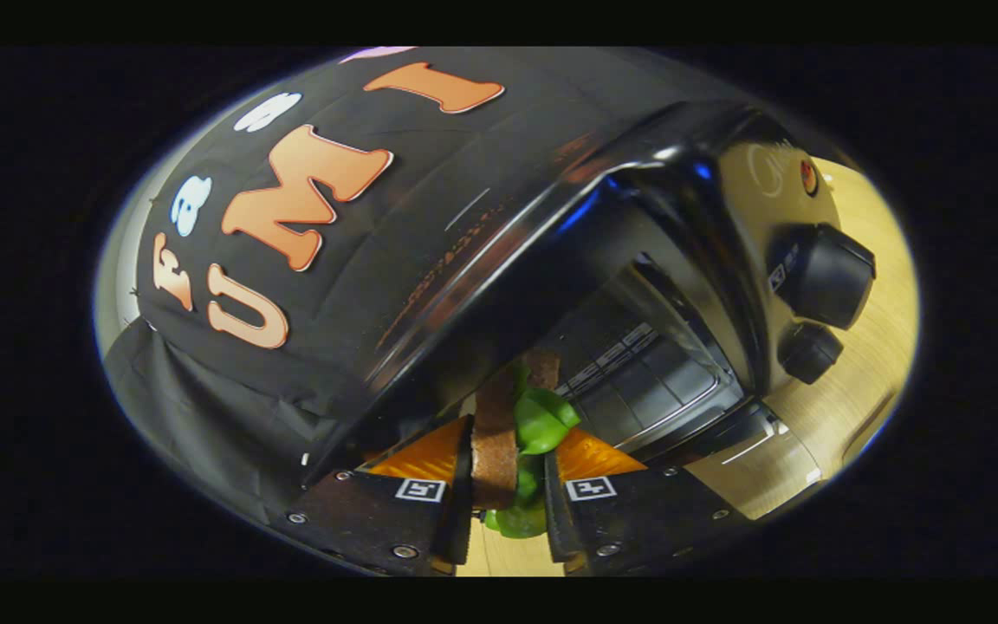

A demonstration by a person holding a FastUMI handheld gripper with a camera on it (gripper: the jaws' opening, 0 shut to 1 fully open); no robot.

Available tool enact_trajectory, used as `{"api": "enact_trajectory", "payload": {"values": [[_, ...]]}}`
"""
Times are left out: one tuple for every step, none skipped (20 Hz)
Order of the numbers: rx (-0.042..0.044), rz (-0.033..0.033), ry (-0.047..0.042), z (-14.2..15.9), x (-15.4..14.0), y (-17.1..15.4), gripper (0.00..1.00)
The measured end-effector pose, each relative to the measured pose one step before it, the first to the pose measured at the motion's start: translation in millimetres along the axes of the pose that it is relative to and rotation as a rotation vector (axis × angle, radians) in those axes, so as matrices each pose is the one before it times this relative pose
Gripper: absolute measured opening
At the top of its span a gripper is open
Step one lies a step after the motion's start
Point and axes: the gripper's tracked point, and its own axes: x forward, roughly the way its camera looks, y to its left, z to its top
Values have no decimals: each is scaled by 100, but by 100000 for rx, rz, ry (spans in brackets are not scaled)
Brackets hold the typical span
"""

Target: Open the toaster oven, put the food inside, and close the toaster oven door.

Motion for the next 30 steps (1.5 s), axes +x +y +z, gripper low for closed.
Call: {"api": "enact_trajectory", "payload": {"values": [[-3446,-1047,-1586,-6,245,27,36],[-3891,-3451,-1965,-7,-258,-553,38],[-2649,-3062,-1285,7,77,-550,40],[-2221,-3415,-849,-35,-377,-503,42],[-1819,-381,-1251,270,44,-64,52],[-3220,-2017,215,-18,212,-265,57],[-4775,-2878,-73,422,-494,-477,64],[-6145,-3041,1247,208,-453,-468,69],[-5672,-2374,1797,68,-528,-365,76],[-5355,-1674,2527,-82,-534,-394,83],[-4727,-1537,1459,-46,-483,-587,90],[-3414,-1667,-1244,532,-712,-694,97],[-2963,-798,506,67,-759,-628,97],[-2659,1168,1053,-199,-643,-139,98],[-2373,1672,1395,-204,-759,-245,98],[-2123,1900,1574,-873,-963,-273,98],[-1951,1856,1495,-224,-631,-91,98],[-1577,1683,1195,-349,-975,-201,98],[-1605,630,-254,-104,-967,-311,98],[-1253,713,-62,-46,-940,-226,98],[-579,1119,560,-332,-833,120,98],[-399,1934,983,-466,-866,290,98],[-466,2318,1313,-620,-898,491,98],[-869,2032,1811,-787,-741,477,98],[-950,2066,1907,-876,-753,552,98],[-906,1436,2012,-945,-707,572,98],[-922,2494,1595,-996,-628,825,97],[-1686,2637,1964,-1066,-237,910,96],[-2150,1171,2987,-1476,-213,500,93],[-1368,-363,3806,-1494,-17,183,91]]}}
